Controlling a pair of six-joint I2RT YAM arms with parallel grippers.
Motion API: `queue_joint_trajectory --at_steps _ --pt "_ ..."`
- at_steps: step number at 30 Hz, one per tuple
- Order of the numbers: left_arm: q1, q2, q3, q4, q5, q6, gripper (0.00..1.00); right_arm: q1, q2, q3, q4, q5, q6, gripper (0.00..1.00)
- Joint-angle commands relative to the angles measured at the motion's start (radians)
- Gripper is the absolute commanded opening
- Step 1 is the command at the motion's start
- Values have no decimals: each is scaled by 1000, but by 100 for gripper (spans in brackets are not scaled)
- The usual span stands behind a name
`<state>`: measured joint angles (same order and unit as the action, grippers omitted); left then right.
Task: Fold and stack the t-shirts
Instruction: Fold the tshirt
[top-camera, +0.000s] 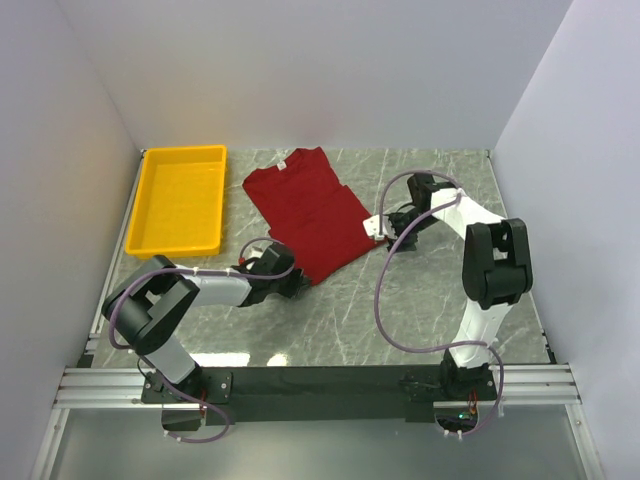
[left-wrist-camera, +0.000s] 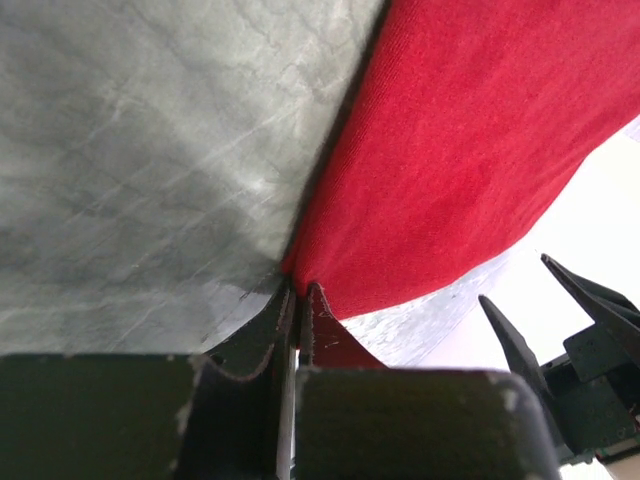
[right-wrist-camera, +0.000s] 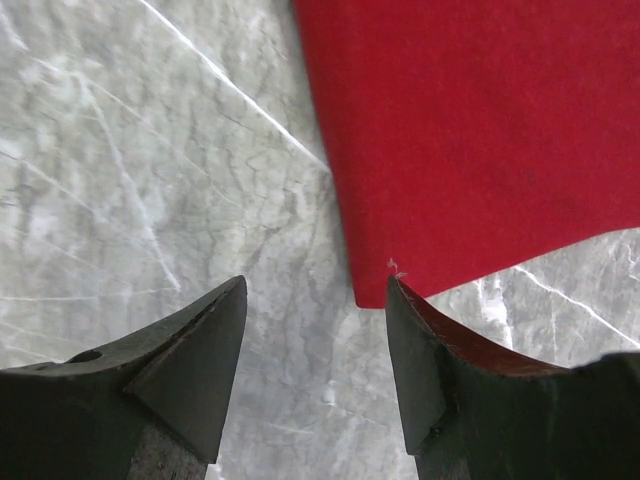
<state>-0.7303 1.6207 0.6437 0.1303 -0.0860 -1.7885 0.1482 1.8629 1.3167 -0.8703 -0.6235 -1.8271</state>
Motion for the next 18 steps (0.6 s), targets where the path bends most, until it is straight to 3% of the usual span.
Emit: queue_joint_trajectory --at_steps 1,11,18 --pt "-4 -8 10 32 -4 27 2 20 27 27 51 27 20 64" --pt "-1 -19 -4 55 17 35 0 60 97 61 131 93 86 63" --pt "2 -7 5 71 34 41 1 80 117 82 157 119 115 53"
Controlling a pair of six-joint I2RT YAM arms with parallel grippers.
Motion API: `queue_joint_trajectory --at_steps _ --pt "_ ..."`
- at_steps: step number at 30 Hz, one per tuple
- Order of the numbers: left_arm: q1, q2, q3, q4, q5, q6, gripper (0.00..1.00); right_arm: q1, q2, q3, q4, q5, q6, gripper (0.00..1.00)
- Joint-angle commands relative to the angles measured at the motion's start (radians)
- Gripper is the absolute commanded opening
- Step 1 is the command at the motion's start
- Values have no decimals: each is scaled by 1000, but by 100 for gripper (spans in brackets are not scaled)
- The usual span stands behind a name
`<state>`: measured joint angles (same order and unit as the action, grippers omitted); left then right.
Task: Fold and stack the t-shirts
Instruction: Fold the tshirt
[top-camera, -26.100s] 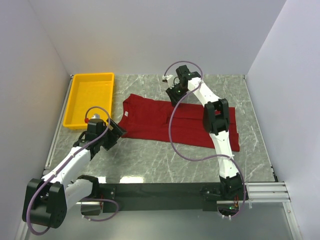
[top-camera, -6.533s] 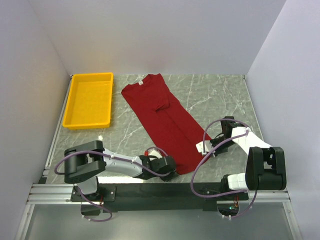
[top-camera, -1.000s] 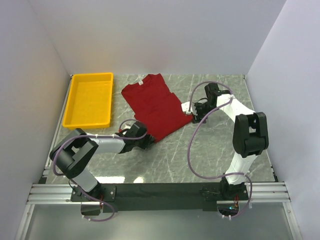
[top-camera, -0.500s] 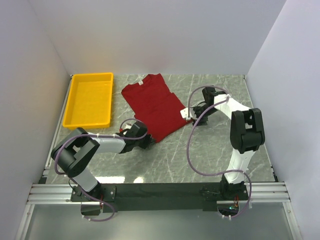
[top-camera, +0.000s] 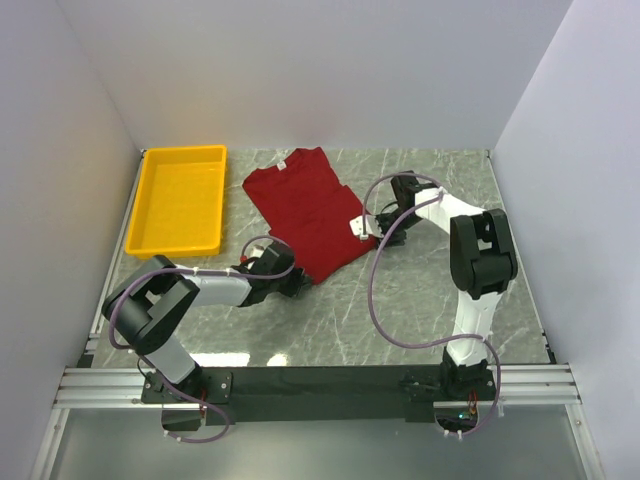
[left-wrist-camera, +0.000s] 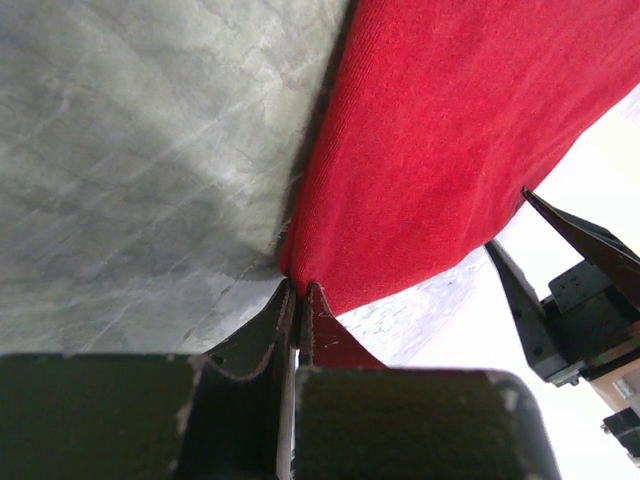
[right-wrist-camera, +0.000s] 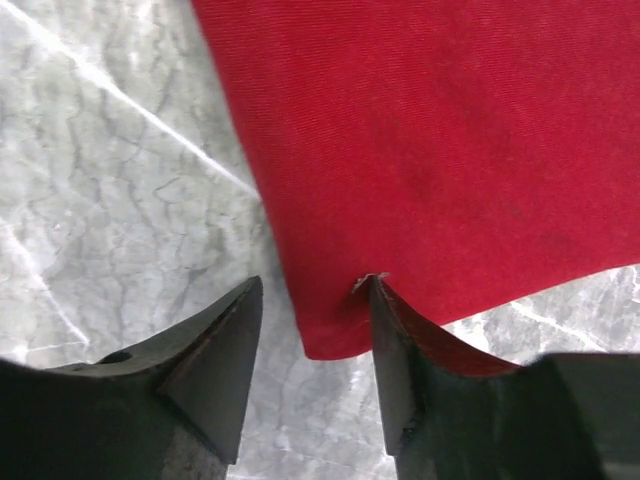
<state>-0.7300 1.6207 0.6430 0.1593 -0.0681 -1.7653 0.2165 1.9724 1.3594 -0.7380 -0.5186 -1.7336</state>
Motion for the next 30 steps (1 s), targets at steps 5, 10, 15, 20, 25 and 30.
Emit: queue_joint_trajectory --at_steps 5,10,15,20,25,30 --pt "6 -13 7 37 16 26 1 14 19 53 23 28 37 31" --pt "15 -38 -2 26 17 36 1 14 -1 21 46 34 40 9" --pt "15 -65 -17 26 54 65 1 9 -59 -23 19 23 60 0" --pt "-11 -107 -28 -13 100 124 1 1 -179 -92 -53 29 103 0" --pt "-98 -192 -55 -93 120 125 1 -14 -363 -249 -84 8 173 0" --pt "-206 -304 -85 -155 114 66 1 -45 -568 -430 -139 -23 198 0"
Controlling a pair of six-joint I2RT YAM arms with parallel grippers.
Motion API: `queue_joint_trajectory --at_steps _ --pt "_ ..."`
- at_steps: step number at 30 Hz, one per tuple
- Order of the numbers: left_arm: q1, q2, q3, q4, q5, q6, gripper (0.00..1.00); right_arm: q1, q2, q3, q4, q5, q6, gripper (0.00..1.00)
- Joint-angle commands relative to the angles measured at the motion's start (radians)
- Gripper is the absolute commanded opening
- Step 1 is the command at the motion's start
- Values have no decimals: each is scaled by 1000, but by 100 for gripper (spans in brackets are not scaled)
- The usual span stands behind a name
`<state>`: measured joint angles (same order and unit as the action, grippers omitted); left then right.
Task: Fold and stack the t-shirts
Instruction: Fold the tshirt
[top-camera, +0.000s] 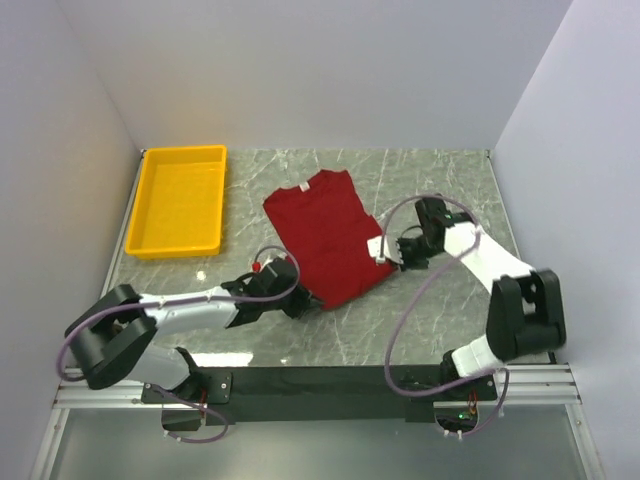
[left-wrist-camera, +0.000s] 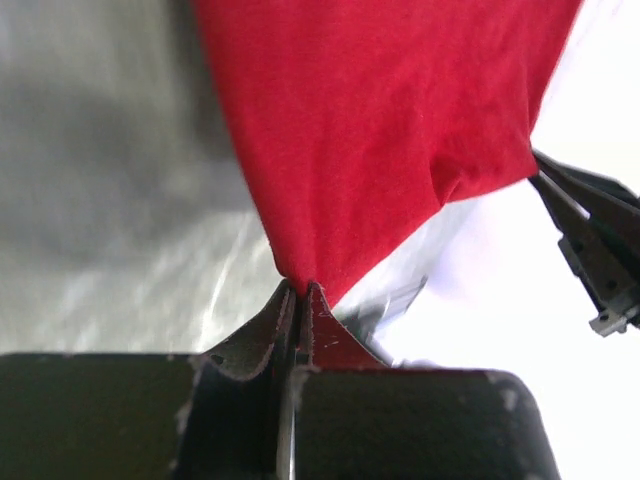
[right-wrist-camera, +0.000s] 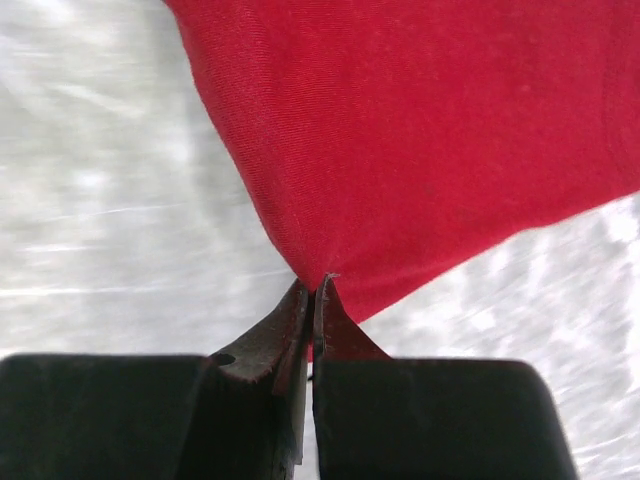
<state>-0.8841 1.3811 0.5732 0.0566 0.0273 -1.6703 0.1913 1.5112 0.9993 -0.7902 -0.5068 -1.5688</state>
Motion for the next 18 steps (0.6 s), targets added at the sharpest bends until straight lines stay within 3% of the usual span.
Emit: queue_joint_trajectory --at_steps 1,5,9,12,18 --pt "-88 -80 -18 -54 19 -38 0 -24 -177 -91 -119 -42 35 0" --pt "-170 -172 -9 -144 -16 -83 1 -30 -347 -177 -191 -47 62 0" --pt "-193 -240 14 -225 -23 -94 0 -32 -442 -157 -221 -61 116 0" --pt "-179 -287 33 -262 -59 -76 1 -30 -422 -61 -227 -82 173 0" --pt "-40 -338 56 -264 -49 10 1 -32 -247 194 -222 -124 263 0"
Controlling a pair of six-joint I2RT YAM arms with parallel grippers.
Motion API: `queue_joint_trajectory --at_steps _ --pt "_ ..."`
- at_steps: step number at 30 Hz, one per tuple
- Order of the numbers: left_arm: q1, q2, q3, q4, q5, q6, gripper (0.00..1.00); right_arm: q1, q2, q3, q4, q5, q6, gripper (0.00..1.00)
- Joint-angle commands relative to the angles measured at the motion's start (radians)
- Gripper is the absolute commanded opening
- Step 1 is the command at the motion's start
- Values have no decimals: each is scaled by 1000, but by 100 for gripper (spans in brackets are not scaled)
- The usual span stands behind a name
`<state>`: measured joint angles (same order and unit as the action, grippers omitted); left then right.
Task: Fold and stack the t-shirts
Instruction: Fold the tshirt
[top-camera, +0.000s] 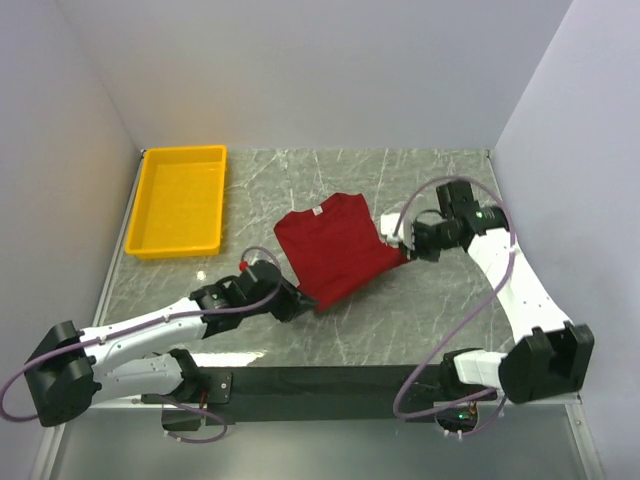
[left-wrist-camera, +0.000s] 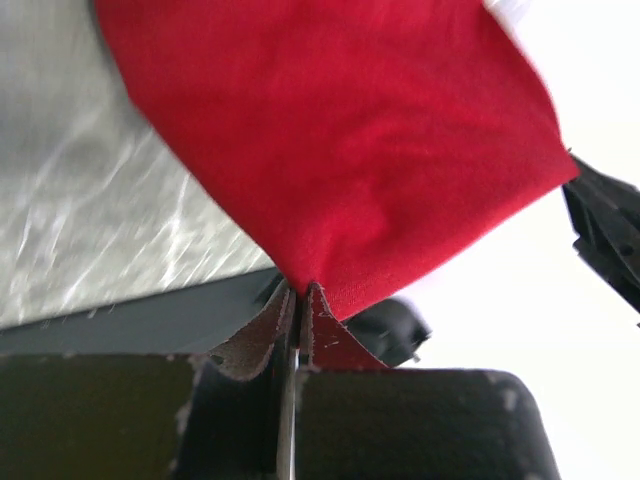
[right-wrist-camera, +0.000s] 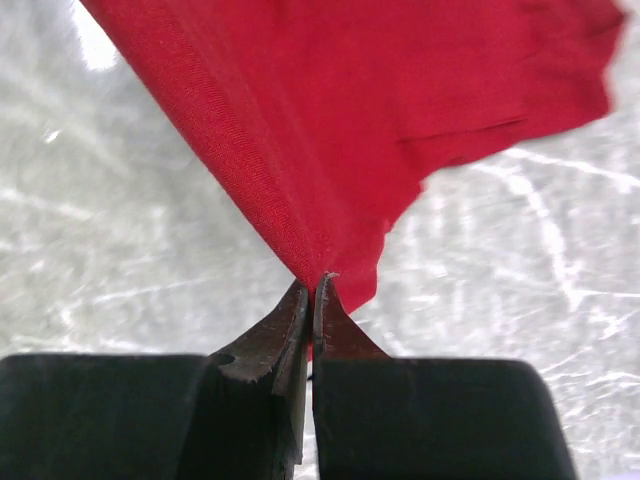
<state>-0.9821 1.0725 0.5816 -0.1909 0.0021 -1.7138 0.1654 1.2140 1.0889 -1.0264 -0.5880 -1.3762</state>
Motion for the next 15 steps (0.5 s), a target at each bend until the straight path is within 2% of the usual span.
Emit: queue_joint_trajectory --at_steps 1,7,15 --pt "109 -31 55 7 -10 69 1 -3 100 130 17 -47 83 0" --pt "295 82 168 38 79 216 0 -1 269 334 40 -53 146 0" --pt "430 208 279 62 185 336 0 8 433 500 77 -42 223 0"
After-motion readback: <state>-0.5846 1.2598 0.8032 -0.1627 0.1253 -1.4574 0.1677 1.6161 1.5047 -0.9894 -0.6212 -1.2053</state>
